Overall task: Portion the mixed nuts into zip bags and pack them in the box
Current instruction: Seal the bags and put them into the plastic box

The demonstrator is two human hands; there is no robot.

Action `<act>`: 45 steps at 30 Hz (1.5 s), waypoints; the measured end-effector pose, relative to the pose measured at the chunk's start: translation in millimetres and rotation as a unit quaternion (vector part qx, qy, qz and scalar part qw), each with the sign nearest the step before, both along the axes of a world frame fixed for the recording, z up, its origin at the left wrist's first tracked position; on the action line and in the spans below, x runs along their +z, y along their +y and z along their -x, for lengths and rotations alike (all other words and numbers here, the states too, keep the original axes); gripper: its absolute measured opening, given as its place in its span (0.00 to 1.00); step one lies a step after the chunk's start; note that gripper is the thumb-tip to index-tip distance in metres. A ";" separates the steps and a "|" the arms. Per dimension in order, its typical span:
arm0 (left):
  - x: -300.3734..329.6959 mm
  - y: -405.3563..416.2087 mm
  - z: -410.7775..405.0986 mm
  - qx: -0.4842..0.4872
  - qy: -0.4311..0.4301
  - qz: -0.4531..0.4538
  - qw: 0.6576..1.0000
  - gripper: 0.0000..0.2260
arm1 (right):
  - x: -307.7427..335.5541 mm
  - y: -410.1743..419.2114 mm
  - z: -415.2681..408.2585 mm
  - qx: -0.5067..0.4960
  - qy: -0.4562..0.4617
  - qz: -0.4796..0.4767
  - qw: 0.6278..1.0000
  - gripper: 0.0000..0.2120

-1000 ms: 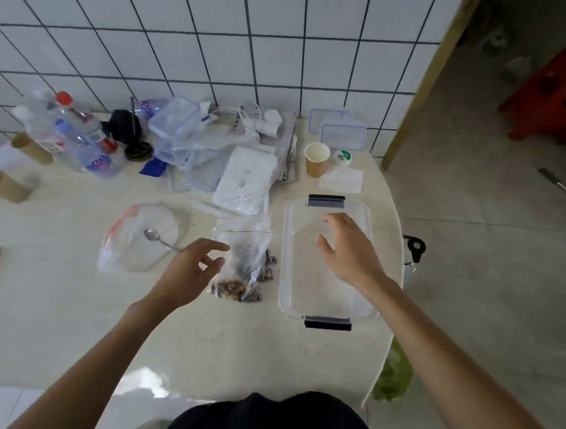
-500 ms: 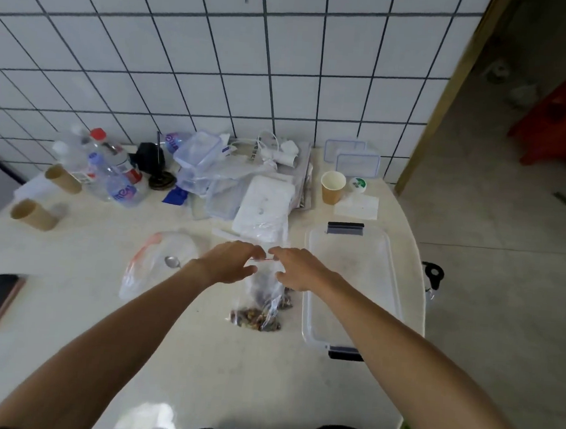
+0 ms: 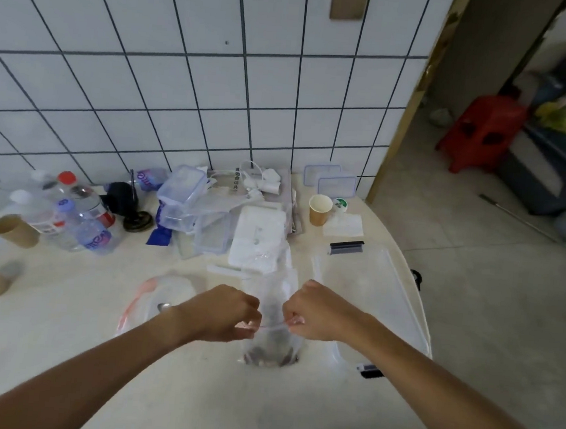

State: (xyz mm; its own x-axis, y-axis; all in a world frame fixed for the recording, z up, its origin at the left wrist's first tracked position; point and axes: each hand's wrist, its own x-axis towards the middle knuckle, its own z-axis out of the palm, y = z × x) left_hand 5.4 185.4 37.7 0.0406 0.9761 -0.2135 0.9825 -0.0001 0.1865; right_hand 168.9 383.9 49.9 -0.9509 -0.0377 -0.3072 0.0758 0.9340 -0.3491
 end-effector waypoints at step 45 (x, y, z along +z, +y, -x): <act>-2.1 -45.7 -4.3 0.016 -0.111 -0.018 0.994 0.10 | -2.8 -59.8 -34.4 -0.008 0.063 -0.108 0.992 0.17</act>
State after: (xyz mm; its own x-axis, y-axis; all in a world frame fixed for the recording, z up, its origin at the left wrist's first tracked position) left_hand 9.7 139.7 35.6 0.0516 0.9844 -0.1680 0.9167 0.0200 0.3990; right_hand 203.3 324.1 47.1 -0.9823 0.0323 -0.1845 0.0604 0.9871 -0.1485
